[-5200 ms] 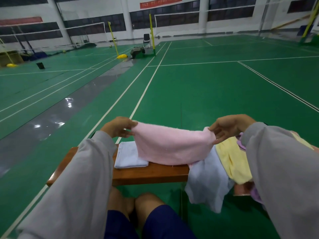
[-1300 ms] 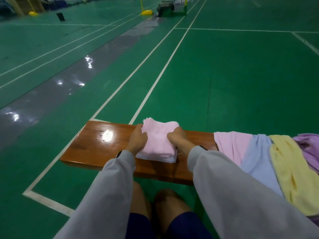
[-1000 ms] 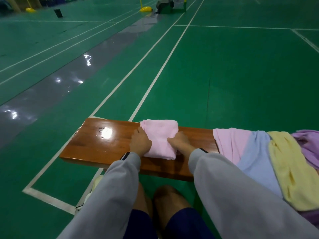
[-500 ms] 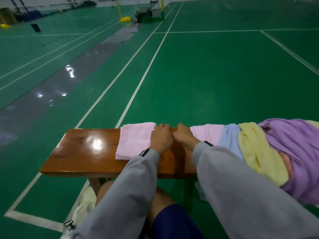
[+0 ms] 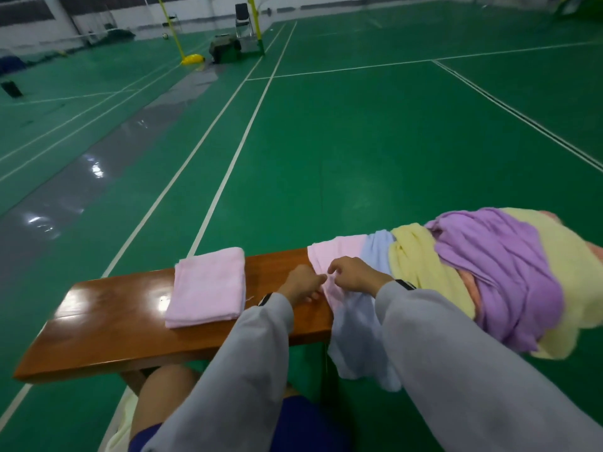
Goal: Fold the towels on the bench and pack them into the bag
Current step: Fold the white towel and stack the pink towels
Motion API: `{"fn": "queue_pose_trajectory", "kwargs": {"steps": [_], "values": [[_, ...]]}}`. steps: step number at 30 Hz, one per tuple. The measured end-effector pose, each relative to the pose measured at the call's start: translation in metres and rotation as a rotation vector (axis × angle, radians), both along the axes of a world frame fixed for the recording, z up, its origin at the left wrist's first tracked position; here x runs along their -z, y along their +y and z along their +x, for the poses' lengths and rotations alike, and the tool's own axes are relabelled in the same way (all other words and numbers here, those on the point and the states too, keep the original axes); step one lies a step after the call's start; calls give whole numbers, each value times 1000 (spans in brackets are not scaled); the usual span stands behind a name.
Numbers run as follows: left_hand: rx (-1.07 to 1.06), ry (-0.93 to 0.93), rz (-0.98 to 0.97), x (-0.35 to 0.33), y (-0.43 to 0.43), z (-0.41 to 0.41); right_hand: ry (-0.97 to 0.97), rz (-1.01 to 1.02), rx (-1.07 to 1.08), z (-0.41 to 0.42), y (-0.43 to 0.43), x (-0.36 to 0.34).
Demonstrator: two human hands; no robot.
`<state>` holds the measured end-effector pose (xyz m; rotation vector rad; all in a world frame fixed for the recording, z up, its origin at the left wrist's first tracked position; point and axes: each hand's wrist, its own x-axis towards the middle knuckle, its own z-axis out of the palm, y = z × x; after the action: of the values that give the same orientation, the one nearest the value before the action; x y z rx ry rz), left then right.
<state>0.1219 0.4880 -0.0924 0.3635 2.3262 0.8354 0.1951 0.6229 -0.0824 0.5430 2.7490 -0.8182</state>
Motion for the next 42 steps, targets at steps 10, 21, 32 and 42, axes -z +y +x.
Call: {"fn": "queue_pose_trajectory", "kwargs": {"steps": [10, 21, 32, 42], "values": [[-409, -278, 333, 10, 56, 27, 109, -49, 200, 5, 19, -2], [-438, -106, 805, -111, 6, -25, 153, -533, 274, -8, -10, -36], [-529, -22, 966, -159, -55, -43, 418, -1568, 689, -31, -35, -148], [-648, 77, 933, -184, -76, -60, 414, -1214, 523, -25, 5, -195]]}}
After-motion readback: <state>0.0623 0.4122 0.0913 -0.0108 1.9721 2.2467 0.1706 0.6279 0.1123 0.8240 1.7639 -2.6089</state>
